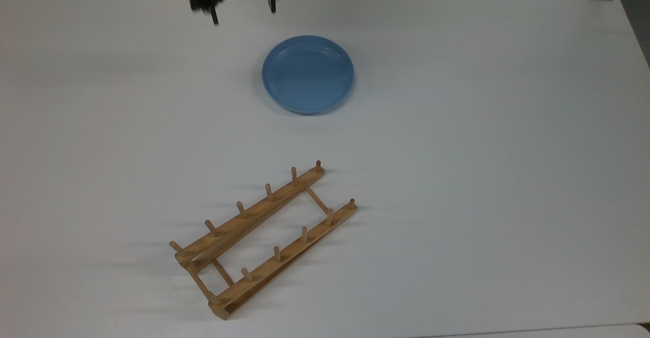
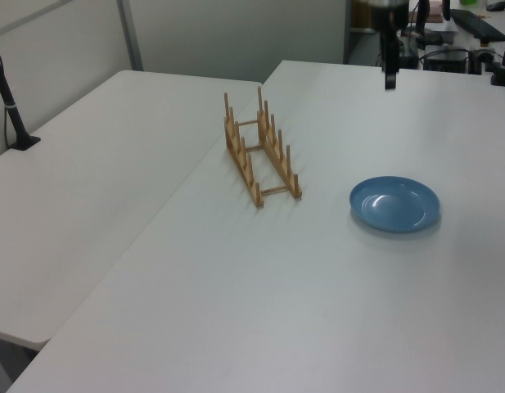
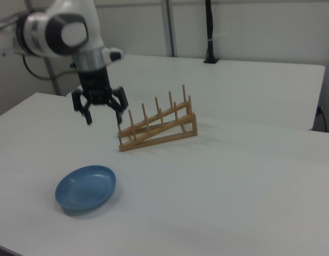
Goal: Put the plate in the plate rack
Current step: 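Move the open gripper down over the rim of the blue plate, then close the gripper on the plate rim and tilt the plate up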
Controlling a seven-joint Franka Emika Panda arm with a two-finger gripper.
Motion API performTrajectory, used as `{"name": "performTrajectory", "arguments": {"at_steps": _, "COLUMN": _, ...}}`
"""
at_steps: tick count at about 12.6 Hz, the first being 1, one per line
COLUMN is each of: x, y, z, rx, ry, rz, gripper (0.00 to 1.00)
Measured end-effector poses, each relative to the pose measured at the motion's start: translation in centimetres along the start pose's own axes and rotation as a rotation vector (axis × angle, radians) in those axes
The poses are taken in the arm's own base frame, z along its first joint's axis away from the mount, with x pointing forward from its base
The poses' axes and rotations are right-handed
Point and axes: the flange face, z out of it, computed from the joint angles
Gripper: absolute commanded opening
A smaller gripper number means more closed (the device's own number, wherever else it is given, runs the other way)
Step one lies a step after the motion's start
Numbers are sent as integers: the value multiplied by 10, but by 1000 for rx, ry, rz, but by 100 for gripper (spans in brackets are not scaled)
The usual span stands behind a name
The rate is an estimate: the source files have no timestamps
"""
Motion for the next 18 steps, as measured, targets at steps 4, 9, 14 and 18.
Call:
{"name": "performTrajectory", "arguments": {"at_steps": 4, "x": 9, "y": -4, "z": 114, "rx": 32, "ry": -96, "rz": -157, "gripper": 70}}
{"name": "performTrajectory", "arguments": {"at_steps": 9, "x": 21, "y": -10, "z": 195, "rx": 31, "ry": -204, "rz": -213, "gripper": 38}}
{"name": "performTrajectory", "arguments": {"at_steps": 14, "x": 26, "y": -19, "z": 213, "rx": 41, "ry": -234, "rz": -229, "gripper": 27}}
{"name": "performTrajectory", "arguments": {"at_steps": 18, "x": 28, "y": -19, "z": 221, "rx": 42, "ry": -242, "rz": -214, "gripper": 0}}
